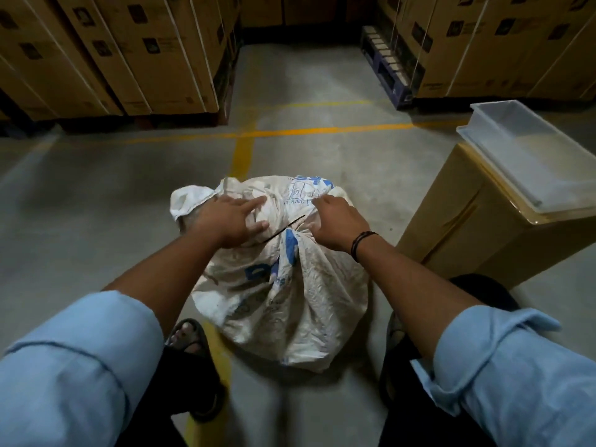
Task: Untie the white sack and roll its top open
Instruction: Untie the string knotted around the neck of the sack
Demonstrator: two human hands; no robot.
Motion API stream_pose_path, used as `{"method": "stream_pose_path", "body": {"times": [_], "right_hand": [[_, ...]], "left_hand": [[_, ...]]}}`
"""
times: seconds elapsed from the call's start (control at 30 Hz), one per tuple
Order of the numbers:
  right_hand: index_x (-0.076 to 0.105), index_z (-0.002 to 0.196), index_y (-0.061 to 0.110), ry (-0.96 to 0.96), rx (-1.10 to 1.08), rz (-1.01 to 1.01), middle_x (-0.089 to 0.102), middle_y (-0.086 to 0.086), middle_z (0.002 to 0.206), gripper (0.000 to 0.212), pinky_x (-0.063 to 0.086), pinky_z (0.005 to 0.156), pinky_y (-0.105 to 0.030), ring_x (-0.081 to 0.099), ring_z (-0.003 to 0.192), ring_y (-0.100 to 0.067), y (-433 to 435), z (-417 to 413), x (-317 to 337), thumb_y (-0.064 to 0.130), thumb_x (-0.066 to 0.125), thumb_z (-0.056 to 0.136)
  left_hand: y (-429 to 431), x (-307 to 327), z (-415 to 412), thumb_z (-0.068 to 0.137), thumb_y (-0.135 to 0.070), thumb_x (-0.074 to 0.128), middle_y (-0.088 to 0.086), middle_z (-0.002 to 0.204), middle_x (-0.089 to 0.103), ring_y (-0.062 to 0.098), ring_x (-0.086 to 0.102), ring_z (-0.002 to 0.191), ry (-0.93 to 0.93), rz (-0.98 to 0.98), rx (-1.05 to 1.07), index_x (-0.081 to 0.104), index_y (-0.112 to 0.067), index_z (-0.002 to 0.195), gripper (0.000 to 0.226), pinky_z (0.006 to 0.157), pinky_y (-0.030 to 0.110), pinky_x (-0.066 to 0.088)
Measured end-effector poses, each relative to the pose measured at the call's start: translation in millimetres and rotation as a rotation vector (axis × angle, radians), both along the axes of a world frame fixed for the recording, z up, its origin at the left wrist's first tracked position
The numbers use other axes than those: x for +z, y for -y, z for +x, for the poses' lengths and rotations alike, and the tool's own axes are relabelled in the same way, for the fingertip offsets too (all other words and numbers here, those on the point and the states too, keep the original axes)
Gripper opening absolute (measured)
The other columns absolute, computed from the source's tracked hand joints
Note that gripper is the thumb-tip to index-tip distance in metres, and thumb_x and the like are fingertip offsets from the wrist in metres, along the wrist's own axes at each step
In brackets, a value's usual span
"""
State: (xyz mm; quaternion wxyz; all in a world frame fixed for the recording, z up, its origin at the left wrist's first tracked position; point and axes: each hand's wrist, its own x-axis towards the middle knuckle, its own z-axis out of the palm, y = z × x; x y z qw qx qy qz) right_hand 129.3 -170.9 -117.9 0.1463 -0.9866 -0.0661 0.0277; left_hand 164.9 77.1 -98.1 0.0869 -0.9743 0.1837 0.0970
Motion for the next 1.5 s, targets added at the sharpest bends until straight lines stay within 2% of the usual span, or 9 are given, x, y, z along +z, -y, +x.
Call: {"method": "stream_pose_path", "body": {"times": [0.13, 0.3, 0.5, 0.77, 0.93, 1.0, 1.17, 1.33, 1.5], "right_hand": [[0.052, 0.134, 0.012, -0.033, 0.05, -0.006, 0.056, -0.012, 0.134, 0.05, 0.049, 0.101, -0.047, 0.049, 0.128, -0.034, -11.2, -3.2, -6.1, 0.034, 0.058, 0.089], [0.052, 0.135, 0.012, -0.059, 0.122, -0.035, 0.056, -0.012, 0.132, 0.051, 0.047, 0.102, -0.049, 0.048, 0.126, -0.035, -28.2, -13.4, -14.7, 0.029, 0.058, 0.087], [0.048, 0.142, 0.013, -0.03, 0.255, -0.061, 0.052, -0.011, 0.14, 0.053, 0.042, 0.106, -0.047, 0.044, 0.131, -0.034, -44.3, -27.0, -21.7, 0.02, 0.056, 0.09], [0.056, 0.127, 0.014, -0.036, 0.39, -0.142, 0.057, -0.008, 0.131, 0.039, 0.042, 0.101, -0.046, 0.046, 0.126, -0.032, -53.6, -47.8, -24.5, 0.016, 0.055, 0.088], [0.071, 0.108, 0.017, -0.109, 0.414, -0.238, 0.061, -0.007, 0.122, 0.026, 0.046, 0.095, -0.044, 0.052, 0.117, -0.032, -50.3, -49.7, -20.9, 0.015, 0.055, 0.087], [0.07, 0.114, 0.018, -0.11, 0.385, -0.241, 0.061, -0.007, 0.125, 0.028, 0.047, 0.094, -0.043, 0.054, 0.116, -0.032, -44.0, -50.0, -23.5, 0.017, 0.056, 0.089], [0.068, 0.112, 0.016, -0.122, 0.145, -0.073, 0.065, -0.011, 0.116, 0.028, 0.052, 0.081, -0.035, 0.063, 0.107, -0.031, -26.5, -39.7, -29.4, 0.013, 0.064, 0.084], [0.073, 0.08, 0.006, -0.216, -0.105, 0.208, 0.075, -0.009, 0.091, 0.01, 0.056, 0.074, -0.034, 0.069, 0.088, -0.023, -22.1, -38.4, -35.3, 0.01, 0.064, 0.08], [0.071, 0.08, -0.007, -0.291, -0.305, 0.411, 0.072, -0.02, 0.072, 0.022, 0.056, 0.055, -0.038, 0.058, 0.058, -0.018, -24.7, -37.0, -39.3, 0.013, 0.063, 0.075]], "left_hand": [[-11.6, -18.0, -23.8, 0.092, -0.08, 0.027, 0.004, 0.151, 0.055, 0.037, 0.042, 0.142, 0.055, -0.002, 0.052, 0.031, -0.046, 0.155, 0.072, 0.112, 0.05, 0.034], [0.0, -16.4, -47.2, 0.078, -0.087, 0.041, 0.007, 0.133, 0.062, 0.032, 0.045, 0.128, 0.261, 0.063, -0.068, 0.077, -0.024, 0.114, 0.081, 0.107, 0.05, 0.03], [10.1, -32.9, -60.0, 0.074, -0.074, 0.056, 0.016, 0.124, 0.06, 0.04, 0.044, 0.136, 0.299, 0.043, -0.213, 0.077, -0.007, 0.113, 0.08, 0.125, 0.053, 0.017], [9.2, -32.0, -76.4, 0.088, -0.066, 0.051, 0.007, 0.101, 0.071, 0.034, 0.068, 0.088, 0.222, -0.246, -0.022, 0.053, -0.015, 0.11, 0.056, 0.071, 0.039, 0.047], [20.9, -43.1, -93.5, 0.1, -0.056, 0.046, 0.017, 0.131, 0.067, 0.038, 0.062, 0.12, -0.235, -0.299, 0.126, 0.04, -0.022, 0.153, 0.063, 0.096, 0.04, 0.048], [29.1, -46.5, -108.7, 0.101, -0.044, 0.051, 0.015, 0.128, 0.068, 0.035, 0.063, 0.117, -0.348, -0.339, 0.093, 0.05, -0.023, 0.148, 0.051, 0.093, 0.036, 0.048], [31.6, -51.1, -111.1, 0.092, -0.039, 0.062, 0.004, 0.11, 0.076, 0.027, 0.069, 0.104, -0.11, -0.453, 0.189, 0.076, -0.033, 0.114, 0.027, 0.083, 0.034, 0.055], [43.0, -44.7, -102.7, 0.078, -0.045, 0.077, 0.0, 0.106, 0.065, 0.024, 0.061, 0.105, 0.044, -0.43, 0.241, 0.082, -0.033, 0.089, 0.017, 0.079, 0.033, 0.05], [48.4, -48.2, -89.7, 0.077, -0.037, 0.08, 0.001, 0.09, 0.073, 0.022, 0.069, 0.093, -0.104, -0.545, 0.326, 0.078, -0.023, 0.083, 0.015, 0.066, 0.028, 0.045]]}}
